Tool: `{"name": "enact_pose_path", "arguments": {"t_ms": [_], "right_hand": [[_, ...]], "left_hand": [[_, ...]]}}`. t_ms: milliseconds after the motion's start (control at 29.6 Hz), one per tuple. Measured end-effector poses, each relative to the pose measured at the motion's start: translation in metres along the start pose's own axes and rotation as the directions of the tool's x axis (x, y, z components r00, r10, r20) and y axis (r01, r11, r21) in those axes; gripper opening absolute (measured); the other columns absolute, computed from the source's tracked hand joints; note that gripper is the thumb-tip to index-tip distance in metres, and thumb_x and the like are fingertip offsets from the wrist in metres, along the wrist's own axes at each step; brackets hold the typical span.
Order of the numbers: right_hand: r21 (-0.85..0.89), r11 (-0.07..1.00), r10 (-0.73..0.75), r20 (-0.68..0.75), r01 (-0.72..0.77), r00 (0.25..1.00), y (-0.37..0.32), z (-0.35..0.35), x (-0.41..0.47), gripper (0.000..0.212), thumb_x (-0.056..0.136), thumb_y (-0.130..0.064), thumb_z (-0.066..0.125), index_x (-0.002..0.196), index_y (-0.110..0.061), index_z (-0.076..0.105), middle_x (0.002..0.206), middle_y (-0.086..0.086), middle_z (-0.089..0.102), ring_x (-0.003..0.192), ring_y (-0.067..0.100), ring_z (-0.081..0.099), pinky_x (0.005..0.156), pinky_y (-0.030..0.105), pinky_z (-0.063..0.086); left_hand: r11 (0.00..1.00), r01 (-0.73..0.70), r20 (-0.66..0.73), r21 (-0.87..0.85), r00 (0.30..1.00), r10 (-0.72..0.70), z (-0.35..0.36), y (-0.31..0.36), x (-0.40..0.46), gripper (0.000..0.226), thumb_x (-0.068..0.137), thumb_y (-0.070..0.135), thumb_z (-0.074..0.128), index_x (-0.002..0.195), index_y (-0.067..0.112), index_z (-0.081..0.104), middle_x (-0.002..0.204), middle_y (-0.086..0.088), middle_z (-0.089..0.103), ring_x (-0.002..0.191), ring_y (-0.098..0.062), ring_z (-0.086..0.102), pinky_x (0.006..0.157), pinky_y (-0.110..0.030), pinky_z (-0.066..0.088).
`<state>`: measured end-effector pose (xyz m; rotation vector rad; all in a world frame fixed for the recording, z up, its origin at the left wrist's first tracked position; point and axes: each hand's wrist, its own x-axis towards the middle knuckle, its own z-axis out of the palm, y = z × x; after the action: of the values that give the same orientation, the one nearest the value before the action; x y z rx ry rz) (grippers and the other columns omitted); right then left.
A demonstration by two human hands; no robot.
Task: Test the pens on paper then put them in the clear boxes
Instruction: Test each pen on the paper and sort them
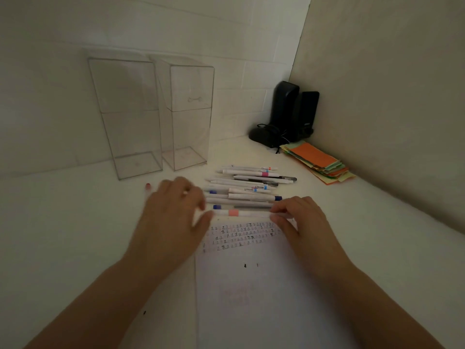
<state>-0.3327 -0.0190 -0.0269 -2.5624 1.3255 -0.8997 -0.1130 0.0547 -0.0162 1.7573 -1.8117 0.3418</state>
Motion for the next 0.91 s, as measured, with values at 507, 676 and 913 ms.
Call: {"name": "enact_pose_path", "arguments": {"t_ms": [507,676,913], "right_hand": [[0.793,0.529,0.055,0.325,-0.303,0.944,-0.033,-0.008,-0.015,0.022,0.067,-0.046,0.065,0.057,-0.030,0.053,0.057,0.010,0.050,0.044,0.010,0.037,0.042,0.024,0.027],[0.817,0.496,0.032,0.322,-0.295,0.946,-0.026,-0.009,-0.017,0.029,0.074,-0.047,0.061,0.059,-0.026,0.047,0.056,0.007,0.047,0.045,0.008,0.040,0.043,0.017,0.031],[0.893,0.323,0.078,0.304,-0.312,0.950,-0.022,-0.015,-0.010,0.030,0.086,-0.030,0.046,0.066,-0.014,0.062,0.051,0.004,0.056,0.045,0.014,0.048,0.042,0.021,0.036]], "left_hand": [[0.807,-0.258,0.138,-0.531,0.914,0.383,0.022,0.046,-0.015,0.013,0.091,0.030,0.036,0.098,0.031,0.047,0.084,0.023,0.040,0.068,0.007,0.040,0.062,0.007,0.027],[0.813,-0.212,0.235,-0.542,0.891,0.389,0.024,0.046,-0.015,0.040,0.089,0.047,0.021,0.119,0.037,0.045,0.073,0.019,0.050,0.065,0.001,0.044,0.057,-0.005,0.033],[0.817,-0.082,0.278,-0.571,0.917,0.286,0.021,0.043,-0.009,0.018,0.088,0.048,0.046,0.103,0.052,0.037,0.075,0.021,0.048,0.069,0.008,0.049,0.060,-0.007,0.035]]}}
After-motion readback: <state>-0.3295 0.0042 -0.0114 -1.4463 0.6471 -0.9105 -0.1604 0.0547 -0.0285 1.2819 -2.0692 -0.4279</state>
